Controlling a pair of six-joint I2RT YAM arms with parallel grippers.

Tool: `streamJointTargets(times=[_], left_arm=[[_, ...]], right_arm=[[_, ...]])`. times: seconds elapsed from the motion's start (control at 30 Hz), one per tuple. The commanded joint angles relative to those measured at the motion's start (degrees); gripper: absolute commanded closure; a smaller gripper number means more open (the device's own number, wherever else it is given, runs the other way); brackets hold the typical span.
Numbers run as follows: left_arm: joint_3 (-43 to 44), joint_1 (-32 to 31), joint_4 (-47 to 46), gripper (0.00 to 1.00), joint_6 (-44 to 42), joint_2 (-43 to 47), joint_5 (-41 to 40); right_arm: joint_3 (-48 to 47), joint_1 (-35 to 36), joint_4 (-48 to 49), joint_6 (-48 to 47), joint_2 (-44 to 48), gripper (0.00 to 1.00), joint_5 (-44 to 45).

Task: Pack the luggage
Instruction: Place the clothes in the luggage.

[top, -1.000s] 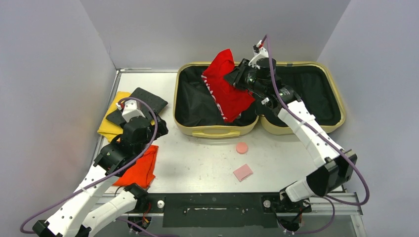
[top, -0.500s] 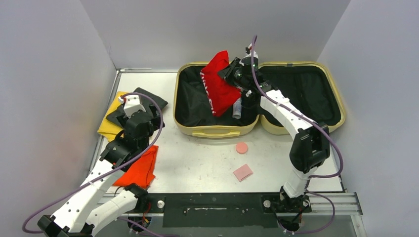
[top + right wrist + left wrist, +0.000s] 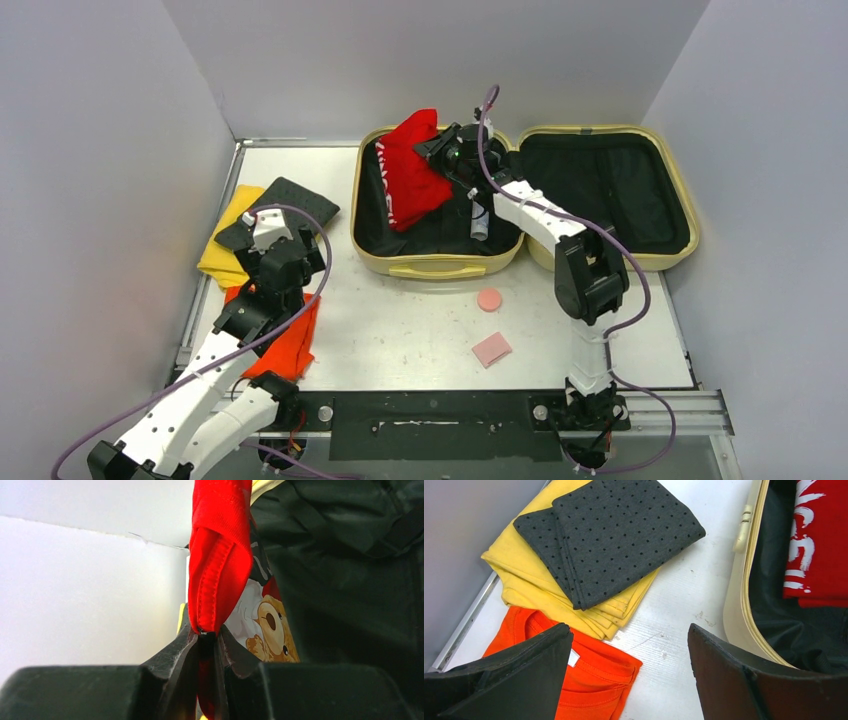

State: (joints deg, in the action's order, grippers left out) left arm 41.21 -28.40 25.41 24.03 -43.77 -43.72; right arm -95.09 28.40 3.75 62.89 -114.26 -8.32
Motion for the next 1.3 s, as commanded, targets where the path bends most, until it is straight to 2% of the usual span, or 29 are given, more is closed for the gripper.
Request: streamJointTargets(times=[0.0, 0.13, 0.33, 0.57, 0.7, 0.83, 0.9, 1.0, 1.13, 1.2, 1.27], left_arm=[[0.4, 0.9, -5.1, 0.17, -1.1, 0.4, -0.7], [0.4, 1.0, -5.0, 0.17, -1.2, 0.1, -0.2], [0.2, 1.0, -5.0, 0.17, -1.5, 0.1, 0.0], [0.2, 1.1, -5.3, 0.17, -1.7, -0.7, 0.7], [0.3, 1.1, -5.4, 0.17, -1.7, -1.0, 1.1], [0.3, 1.1, -5.3, 0.17, -1.8, -1.3, 1.4], [0.4, 1.2, -5.2, 0.17, -1.7, -1.3, 1.5], [0.4, 1.2, -5.2, 0.17, -1.7, -1.3, 1.8], [0.4, 1.2, -5.2, 0.17, -1.7, -1.7, 2.4], [0.5, 1.2, -5.1, 0.17, -1.7, -1.8, 2.7], [0.5, 1.2, -5.0, 0.17, -1.8, -2.0, 2.8]], right_arm=[[2.5, -0.3, 13.3, 10.6, -1.2, 1.00, 3.7], [5.3, -0.6, 16.1, 14.2, -3.8, 1.00, 5.4], [8.6, -2.1, 15.6, 14.0, -5.7, 1.00, 6.6], [8.9, -4.1, 9.7, 8.2, -6.1, 1.00, 7.9], [6.3, -5.4, 4.8, 3.3, -7.5, 1.00, 5.7], [2.5, -5.8, -2.0, -2.3, -8.2, 0.48, 5.1], [0.9, -5.8, -6.6, -5.2, -7.5, 0.34, 7.6], [-3.1, -5.0, -12.8, -10.8, -6.2, 0.25, 13.5], [-9.0, -0.9, -17.8, -21.2, -4.6, 0.22, 21.2], [-8.8, 1.4, -16.4, -24.7, -3.6, 0.21, 21.0], [-5.6, 1.9, -11.7, -25.8, -2.4, 0.23, 15.6]])
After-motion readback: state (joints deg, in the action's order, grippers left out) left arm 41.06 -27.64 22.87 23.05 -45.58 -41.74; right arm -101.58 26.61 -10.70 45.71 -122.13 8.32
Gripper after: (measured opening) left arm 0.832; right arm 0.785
